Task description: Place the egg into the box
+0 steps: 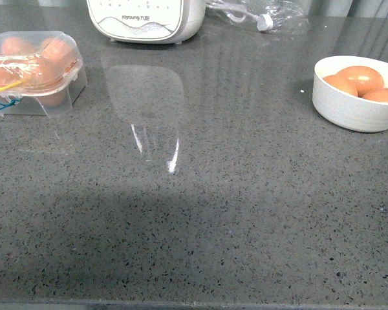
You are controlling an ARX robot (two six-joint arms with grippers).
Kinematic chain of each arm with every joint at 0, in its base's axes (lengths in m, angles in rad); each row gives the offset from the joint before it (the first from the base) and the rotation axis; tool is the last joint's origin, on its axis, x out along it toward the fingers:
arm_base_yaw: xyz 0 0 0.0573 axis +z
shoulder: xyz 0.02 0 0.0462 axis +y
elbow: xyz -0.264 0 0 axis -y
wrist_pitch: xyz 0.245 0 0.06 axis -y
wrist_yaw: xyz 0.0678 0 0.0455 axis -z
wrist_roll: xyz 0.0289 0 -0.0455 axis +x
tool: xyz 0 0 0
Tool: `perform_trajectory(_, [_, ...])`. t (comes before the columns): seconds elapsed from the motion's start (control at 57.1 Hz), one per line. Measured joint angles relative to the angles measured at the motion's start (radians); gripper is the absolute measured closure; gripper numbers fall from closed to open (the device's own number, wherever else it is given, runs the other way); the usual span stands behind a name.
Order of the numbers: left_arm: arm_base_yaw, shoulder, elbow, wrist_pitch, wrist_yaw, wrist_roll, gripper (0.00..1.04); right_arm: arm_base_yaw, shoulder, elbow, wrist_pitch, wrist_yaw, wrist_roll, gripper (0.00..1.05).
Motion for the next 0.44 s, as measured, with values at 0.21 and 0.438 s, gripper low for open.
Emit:
perform_trajectory(0.21, [0.0, 0.0, 0.0, 0.0, 0.0, 0.0, 0.07, 0.0, 0.0, 0.0, 0.0, 0.0, 0.0, 0.07])
perform_trajectory(0.438, [0.0, 0.0, 0.0, 0.0, 0.0, 0.0, 0.07, 0.0, 0.0, 0.0, 0.0, 0.0, 0.0, 0.07])
